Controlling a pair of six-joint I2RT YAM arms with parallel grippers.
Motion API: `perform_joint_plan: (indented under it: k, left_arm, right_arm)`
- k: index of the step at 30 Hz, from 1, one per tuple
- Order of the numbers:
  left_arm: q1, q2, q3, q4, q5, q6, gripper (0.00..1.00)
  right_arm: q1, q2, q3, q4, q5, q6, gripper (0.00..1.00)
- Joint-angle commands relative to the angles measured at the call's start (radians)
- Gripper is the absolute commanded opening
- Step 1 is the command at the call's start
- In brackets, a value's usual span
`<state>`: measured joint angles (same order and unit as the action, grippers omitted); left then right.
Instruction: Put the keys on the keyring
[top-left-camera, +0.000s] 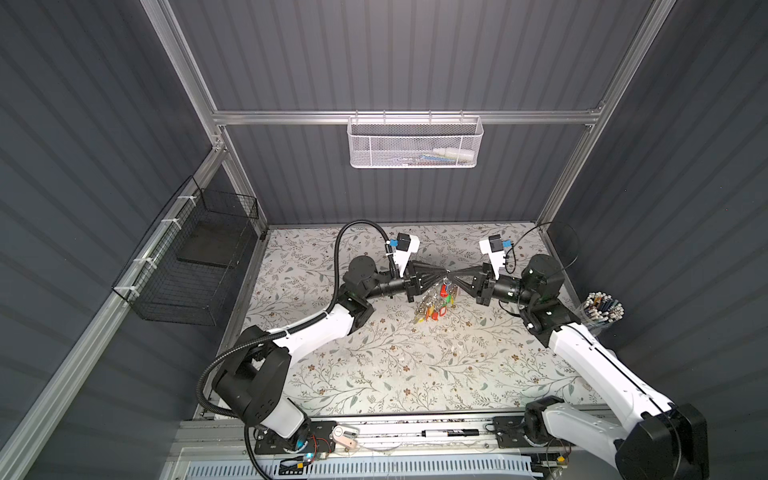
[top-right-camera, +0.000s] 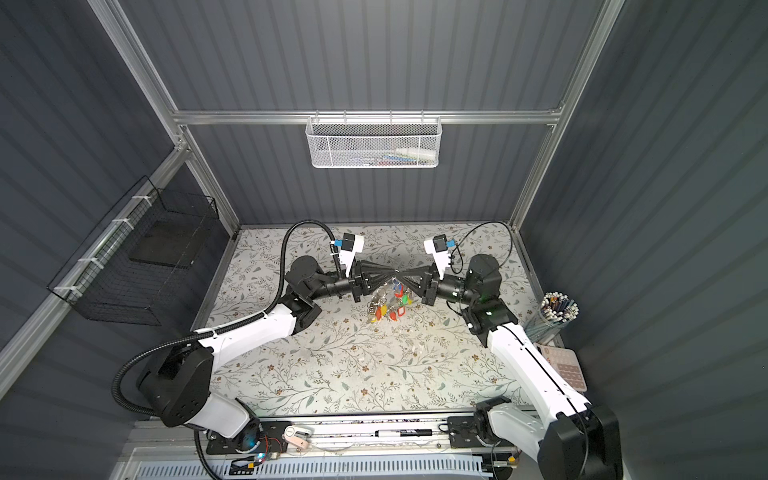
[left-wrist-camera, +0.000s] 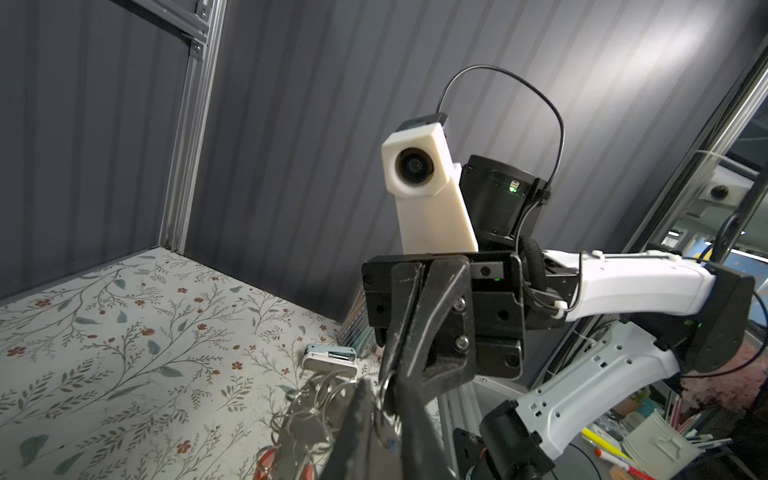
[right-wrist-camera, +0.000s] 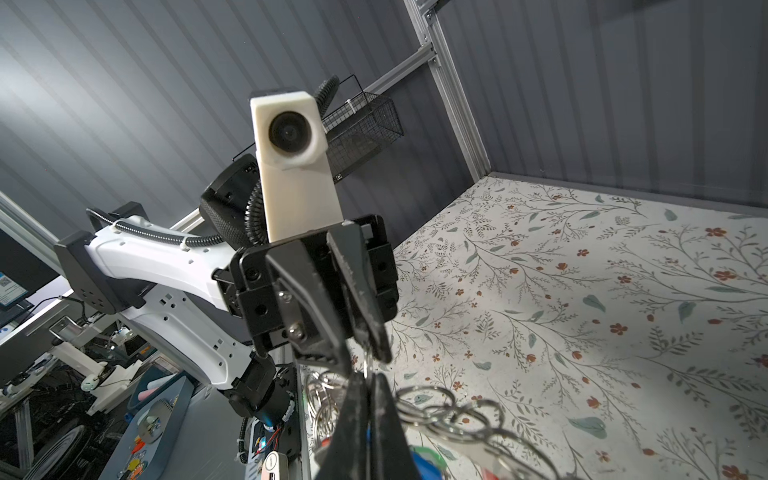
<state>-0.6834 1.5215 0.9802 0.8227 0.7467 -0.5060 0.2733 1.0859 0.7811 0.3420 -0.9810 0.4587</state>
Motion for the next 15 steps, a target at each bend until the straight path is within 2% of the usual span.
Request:
perform_joint_plan:
  k: [1, 2, 5, 8, 11, 15]
  left_arm:
    - [0.058, -0.073, 0.056, -0.213, 0.094, 0.093, 0.33]
    - [0.071, -0.086, 0.077, -0.322, 0.124, 0.147, 0.37]
    - [0.087, -0.117, 0.207, -0.787, 0.181, 0.453, 0.46]
    - [0.087, -0.109, 0.34, -1.119, 0.169, 0.681, 0.48]
    - [0.087, -0.063, 0.487, -1.35, 0.184, 0.823, 0.51]
    - [0.079, 0.04, 0.655, -1.547, 0.172, 0.896, 0.47]
  right_arm:
    - [0.005, -0.024, 0.012, -0.014, -0.003, -0.051, 0.0]
    - [0.006, -0.026, 0.013, -0.025, 0.002, -0.065, 0.0]
    - [0.01, -0.032, 0.017, -0.063, 0.006, -0.124, 0.0]
    - [0.015, -0.037, 0.026, -0.109, 0.008, -0.18, 0.0]
    - [0.02, -0.034, 0.033, -0.125, 0.004, -0.216, 0.0]
    - [0.03, -0.027, 0.035, -0.116, -0.002, -0.239, 0.0]
